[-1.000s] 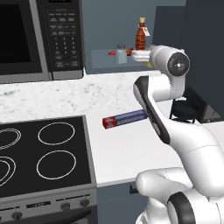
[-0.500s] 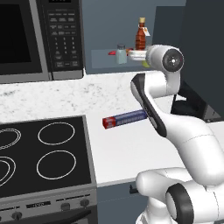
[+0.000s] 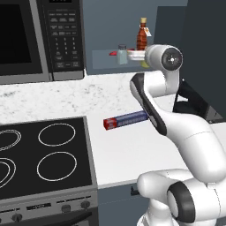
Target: Put the shaker and condiment bottle from the counter next to their counterparts in the cabinet.
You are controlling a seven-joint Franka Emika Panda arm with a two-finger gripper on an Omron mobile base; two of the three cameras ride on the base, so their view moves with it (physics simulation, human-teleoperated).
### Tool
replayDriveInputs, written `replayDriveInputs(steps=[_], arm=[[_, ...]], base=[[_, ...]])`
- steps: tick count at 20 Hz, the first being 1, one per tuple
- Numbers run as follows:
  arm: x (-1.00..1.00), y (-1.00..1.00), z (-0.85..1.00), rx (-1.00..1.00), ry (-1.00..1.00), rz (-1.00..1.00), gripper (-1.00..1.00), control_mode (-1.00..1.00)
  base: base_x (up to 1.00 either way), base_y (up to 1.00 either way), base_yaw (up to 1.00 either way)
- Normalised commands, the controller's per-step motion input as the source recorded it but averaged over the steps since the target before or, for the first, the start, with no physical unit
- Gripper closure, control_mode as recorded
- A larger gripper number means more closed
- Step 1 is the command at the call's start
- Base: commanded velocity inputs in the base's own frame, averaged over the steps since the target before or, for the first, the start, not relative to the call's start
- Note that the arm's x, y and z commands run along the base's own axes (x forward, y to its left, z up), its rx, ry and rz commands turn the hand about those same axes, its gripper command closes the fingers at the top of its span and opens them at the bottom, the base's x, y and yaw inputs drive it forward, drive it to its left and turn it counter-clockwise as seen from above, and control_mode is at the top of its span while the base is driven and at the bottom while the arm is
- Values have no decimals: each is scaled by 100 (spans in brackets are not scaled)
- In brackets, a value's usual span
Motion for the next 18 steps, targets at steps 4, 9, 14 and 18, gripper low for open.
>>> replayDriveInputs(steps=[4,9,14,18], arm=[[8,8,-1,0,0,3,100,-100],[12,9,-4,0,0,4,100,-100],[30,7,-11,0,0,3,100,-100],[38,2,-15,0,0,2,100,-100]], base=[[0,0,0],[0,0,0],[0,0,0],[0,0,0]])
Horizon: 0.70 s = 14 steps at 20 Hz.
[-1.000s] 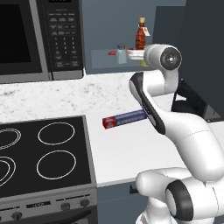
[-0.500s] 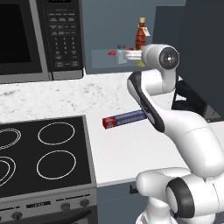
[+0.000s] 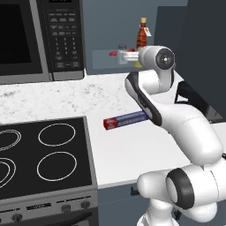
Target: Put the shaker and condiment bottle from the counter next to their counterparts in the cabinet.
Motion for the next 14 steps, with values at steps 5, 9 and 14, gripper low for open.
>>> replayDriveInputs(steps=[5,9,14], arm=[[32,0,-11,0,0,2,100,-100],[27,1,-8,0,0,2,100,-100],[26,2,0,0,0,2,100,-100]], base=[[0,0,0],[0,0,0],[0,0,0]])
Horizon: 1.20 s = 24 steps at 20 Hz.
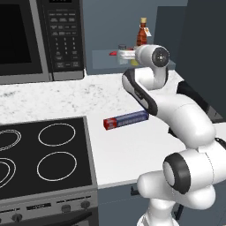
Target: Put the shaker and condiment bottle from the counter next to their counterparts in the cabinet.
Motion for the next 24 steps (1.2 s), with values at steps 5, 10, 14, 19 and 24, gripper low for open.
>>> replayDriveInputs(steps=[5,10,14,19,24], arm=[[21,2,-5,0,0,2,100,-100],[12,0,-9,0,0,1,100,-100],[1,0,-6,0,0,1,-100,-100],[0,0,0,0,0,0,-100,-100],[-1,1,0,0,0,0,-100,-100]], base=[[0,0,0],[0,0,0],[0,0,0],[0,0,0],[0,0,0]])
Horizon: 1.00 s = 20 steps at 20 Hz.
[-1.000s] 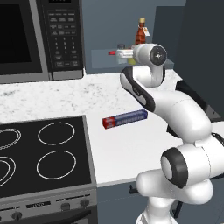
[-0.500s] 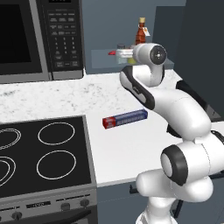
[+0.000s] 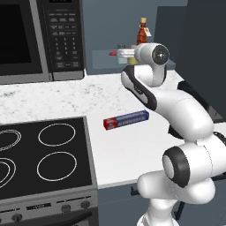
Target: Put the shaker and condiment bottle from the counter next to their counterparts in the cabinet.
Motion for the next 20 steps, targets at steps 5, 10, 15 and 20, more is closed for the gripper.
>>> replayDriveInputs(steps=[5,10,15,20], arm=[[-17,0,0,0,0,0,-100,-100],[-46,0,0,0,-1,0,-100,-100],[-50,0,2,0,-2,0,-100,-100],[-46,6,14,0,-2,0,-100,-100]], base=[[0,0,0],[0,0,0],[0,0,0],[0,0,0]])
